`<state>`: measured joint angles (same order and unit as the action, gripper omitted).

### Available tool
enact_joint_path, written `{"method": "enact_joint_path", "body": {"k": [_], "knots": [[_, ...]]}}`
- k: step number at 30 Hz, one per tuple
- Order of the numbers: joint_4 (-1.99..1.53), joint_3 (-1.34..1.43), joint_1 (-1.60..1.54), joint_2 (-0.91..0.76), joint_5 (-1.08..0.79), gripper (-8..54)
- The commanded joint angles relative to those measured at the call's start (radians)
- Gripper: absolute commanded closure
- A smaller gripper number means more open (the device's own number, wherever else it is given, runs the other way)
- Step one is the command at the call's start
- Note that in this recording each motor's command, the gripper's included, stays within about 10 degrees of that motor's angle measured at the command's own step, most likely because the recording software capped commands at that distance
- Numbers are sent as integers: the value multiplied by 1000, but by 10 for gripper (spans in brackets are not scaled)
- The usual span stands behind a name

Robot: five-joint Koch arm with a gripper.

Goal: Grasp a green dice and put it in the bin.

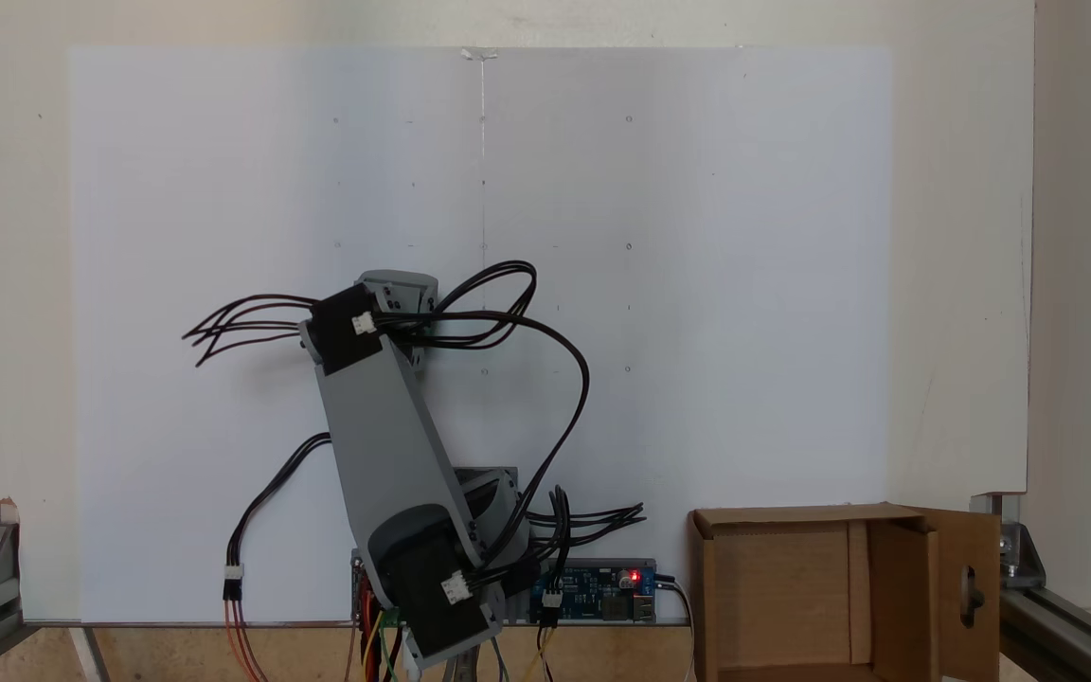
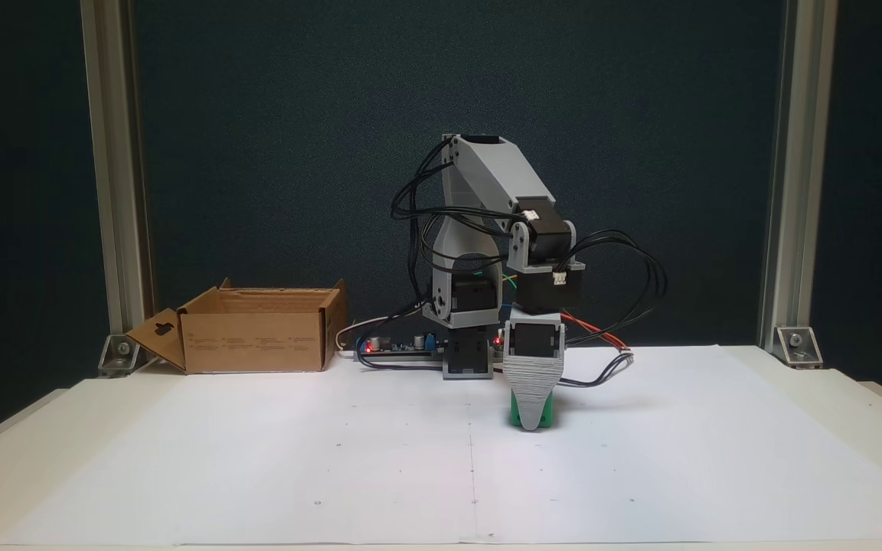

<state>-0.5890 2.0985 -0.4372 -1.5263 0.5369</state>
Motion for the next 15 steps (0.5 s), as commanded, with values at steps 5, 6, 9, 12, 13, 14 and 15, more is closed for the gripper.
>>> {"method": "enact_joint_path", "body": {"k": [5, 6, 9, 12, 13, 14, 15], "knots": [[-9, -6, 14, -57, 67, 336], [-11, -6, 20, -80, 67, 336], [-41, -32, 57, -160, 66, 336], [-158, -129, 100, -221, 66, 336], [-201, -172, 117, -235, 64, 336], [-249, -222, 135, -249, 61, 336], [-299, -281, 160, -255, 57, 336]]}}
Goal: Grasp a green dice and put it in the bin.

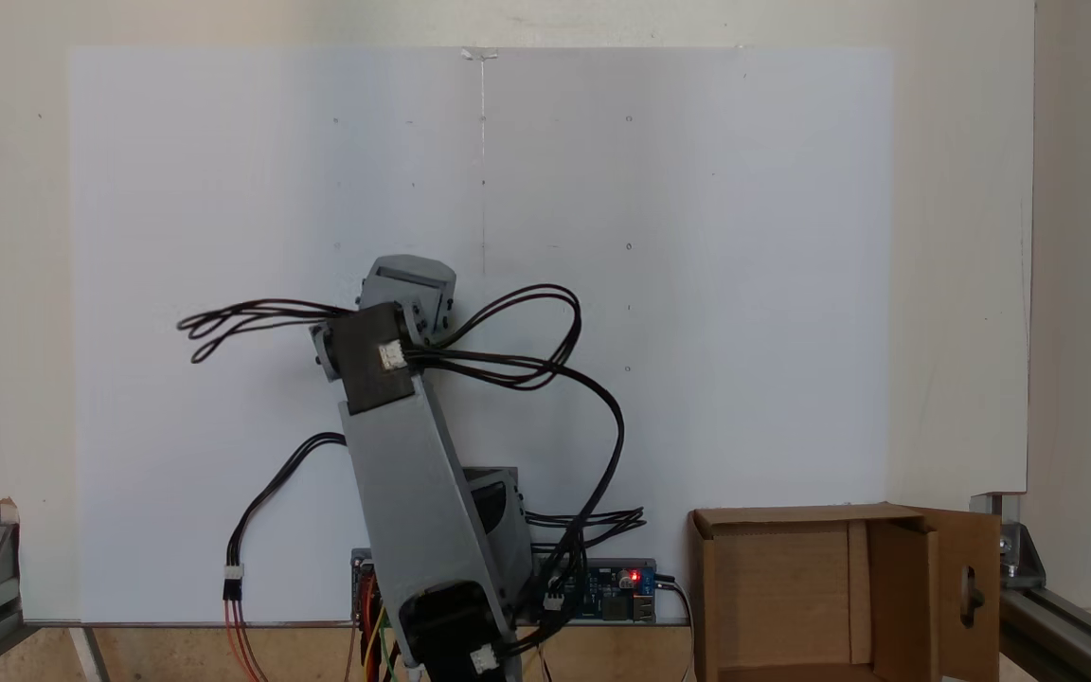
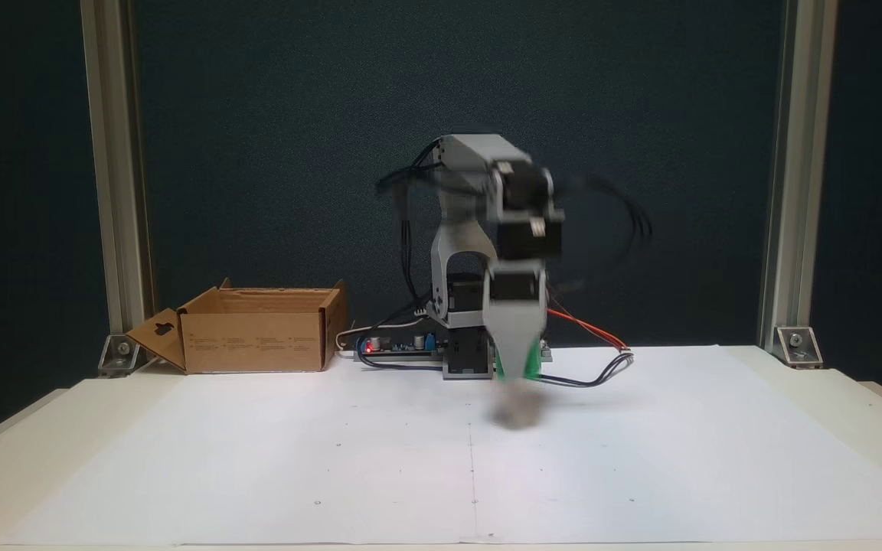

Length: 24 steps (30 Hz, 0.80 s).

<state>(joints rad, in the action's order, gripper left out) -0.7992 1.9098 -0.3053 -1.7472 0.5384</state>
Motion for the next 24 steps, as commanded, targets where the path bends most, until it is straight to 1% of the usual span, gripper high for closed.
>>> {"method": "enact_joint_path", "body": {"k": [1, 6, 10, 14, 24], "knots": [[-141, -156, 49, -37, 46, 336], [-359, -446, 144, -38, -11, 336], [-462, -583, 232, -41, -58, 336], [-508, -640, 365, -54, -124, 336], [-489, -655, 908, -54, -448, 336]]}}
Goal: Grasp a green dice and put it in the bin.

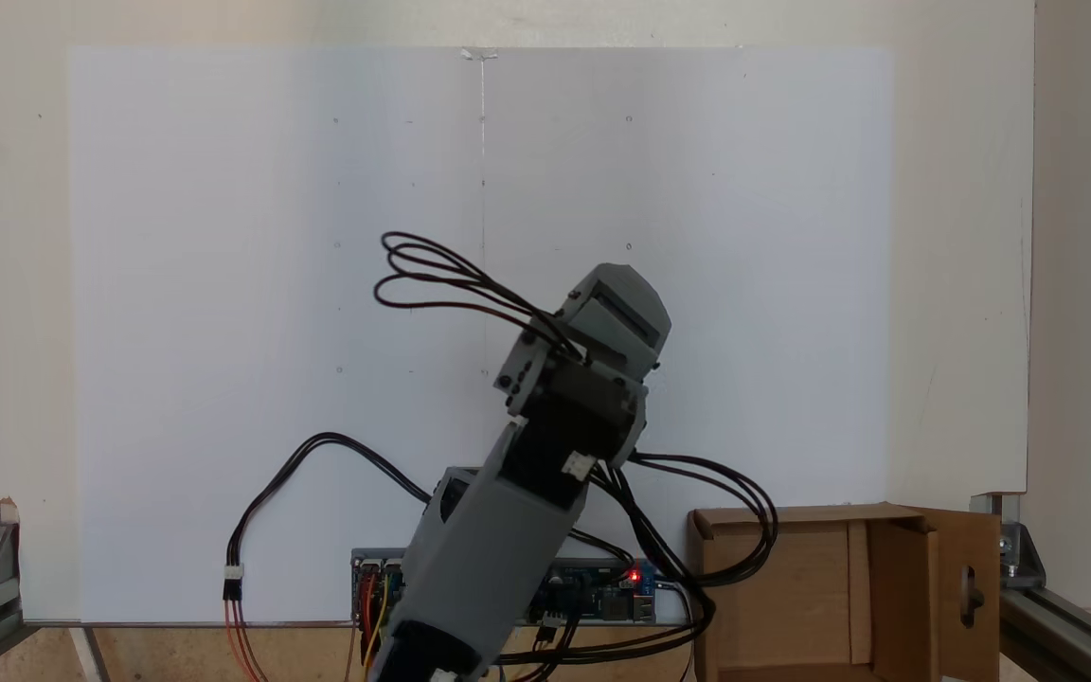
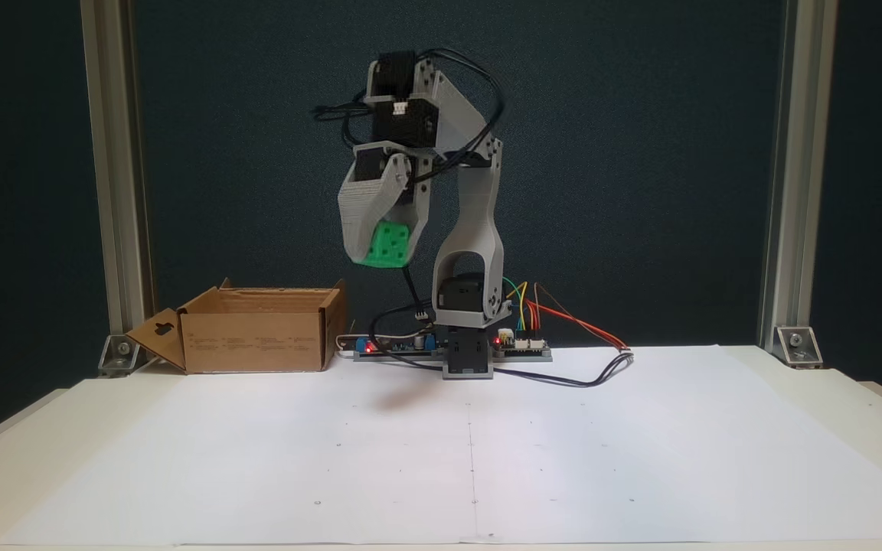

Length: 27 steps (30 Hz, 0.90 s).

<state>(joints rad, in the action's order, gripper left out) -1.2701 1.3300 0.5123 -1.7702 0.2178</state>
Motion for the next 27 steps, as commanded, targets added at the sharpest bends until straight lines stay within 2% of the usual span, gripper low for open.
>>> {"method": "enact_joint_path", "body": {"k": [1, 11, 15, 21, 24, 27], "knots": [[-12, -78, 143, -29, -156, 336], [57, -78, 629, 14, -471, 336], [127, -78, 859, 81, -600, 336], [285, -89, 1106, 172, -673, 336], [350, -153, 1216, 310, -690, 336], [416, -153, 1267, 377, -710, 336]]}}
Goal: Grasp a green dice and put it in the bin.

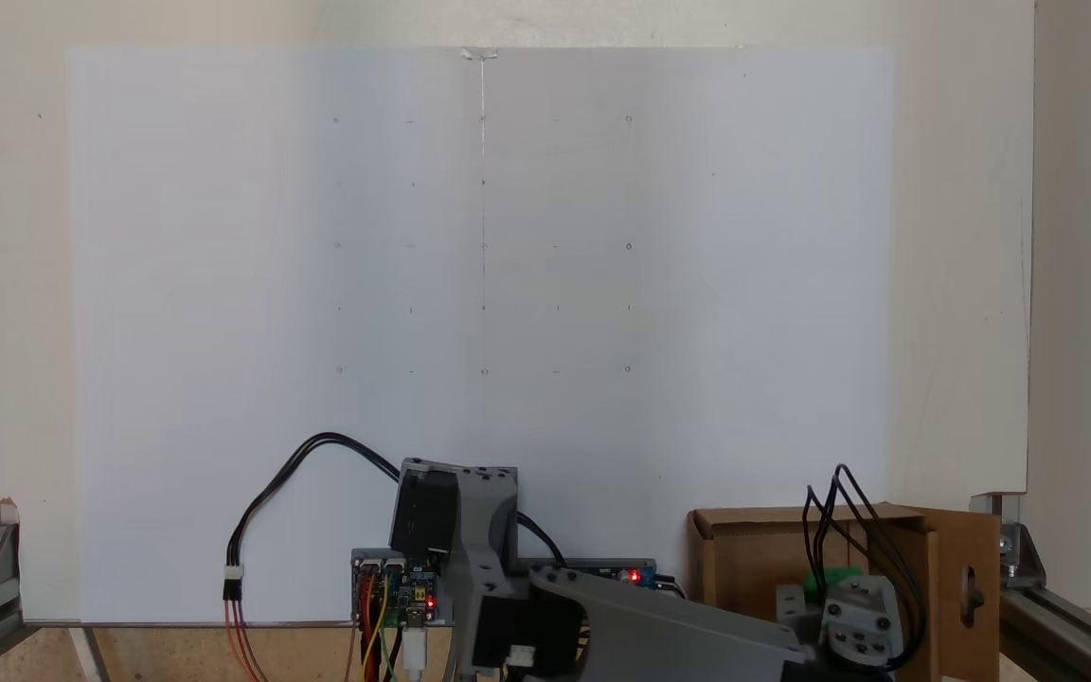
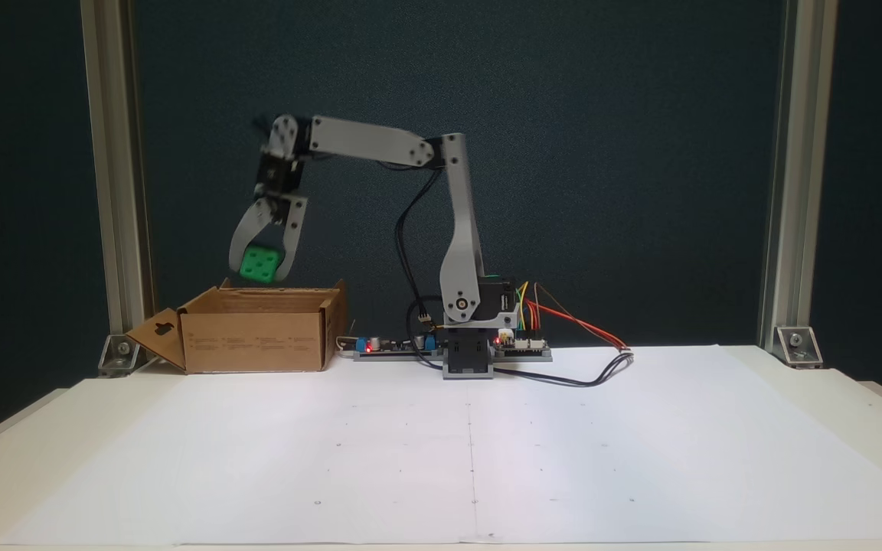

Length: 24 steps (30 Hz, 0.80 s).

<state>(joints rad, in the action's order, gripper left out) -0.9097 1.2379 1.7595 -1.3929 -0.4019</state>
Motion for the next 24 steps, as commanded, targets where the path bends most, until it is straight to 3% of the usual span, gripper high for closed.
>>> {"method": "enact_joint_path", "body": {"k": [1, 10, 11, 14, 16, 24], "knots": [[72, -61, 34, 25, -97, 336], [144, -61, 87, 195, -152, 336], [144, -61, 89, 196, -152, 315], [144, -60, 89, 196, -147, 123], [150, -60, 89, 196, -115, 76], [169, -75, -8, -17, 176, 61]]}}
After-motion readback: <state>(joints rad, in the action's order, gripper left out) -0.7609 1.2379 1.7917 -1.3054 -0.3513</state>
